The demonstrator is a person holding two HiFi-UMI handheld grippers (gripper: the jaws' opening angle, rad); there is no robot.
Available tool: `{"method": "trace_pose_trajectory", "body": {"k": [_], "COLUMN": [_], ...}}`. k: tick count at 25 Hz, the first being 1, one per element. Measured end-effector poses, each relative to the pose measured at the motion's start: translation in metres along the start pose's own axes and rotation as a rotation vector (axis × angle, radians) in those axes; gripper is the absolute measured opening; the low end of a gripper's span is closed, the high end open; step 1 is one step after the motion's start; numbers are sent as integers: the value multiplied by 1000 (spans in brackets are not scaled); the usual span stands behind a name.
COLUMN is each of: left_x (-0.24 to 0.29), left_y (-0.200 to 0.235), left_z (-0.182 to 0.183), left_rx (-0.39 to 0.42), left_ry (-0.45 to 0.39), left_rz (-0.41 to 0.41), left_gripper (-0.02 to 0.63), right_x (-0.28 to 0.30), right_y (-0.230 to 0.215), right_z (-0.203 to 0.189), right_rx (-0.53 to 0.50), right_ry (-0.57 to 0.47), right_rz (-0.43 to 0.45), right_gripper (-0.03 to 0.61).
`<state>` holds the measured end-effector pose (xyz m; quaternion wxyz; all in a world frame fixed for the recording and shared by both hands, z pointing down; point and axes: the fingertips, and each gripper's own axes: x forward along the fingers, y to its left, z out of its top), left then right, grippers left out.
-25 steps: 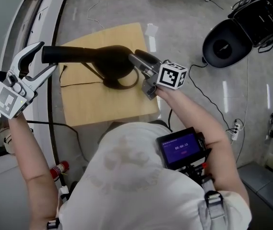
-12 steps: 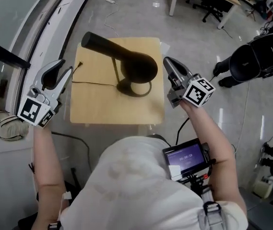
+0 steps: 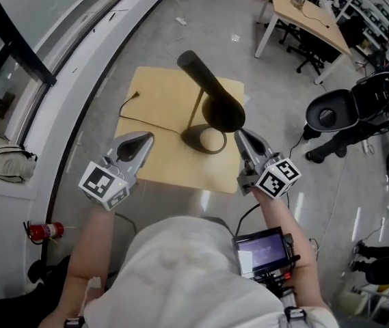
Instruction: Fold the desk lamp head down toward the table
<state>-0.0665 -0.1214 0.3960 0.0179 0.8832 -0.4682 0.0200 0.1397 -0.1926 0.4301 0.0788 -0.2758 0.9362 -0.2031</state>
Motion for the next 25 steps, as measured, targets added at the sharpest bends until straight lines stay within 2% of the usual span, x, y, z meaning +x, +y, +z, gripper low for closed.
{"method": "trace_pose_trajectory", "body": {"k": [6,17,25], "left_x": [-27,-34,-51], "left_y": [-14,-33,-46], "left_z": [-36,-45,-51], "left_rx": [-63,-80,-109], "left_ry": [28,21,17], "left_rz": [-22,-75,-62], "left_gripper": [2,2,2], "right_x": [-10,-23,-37], "right_y": [41,71,86], "right_z": [-38,-54,-70], "right_rx": [-14,-29,-7], "right_ry": [45,68,85], "right_rz": [-26,-61,-81], "right_gripper": [12,12,12]}}
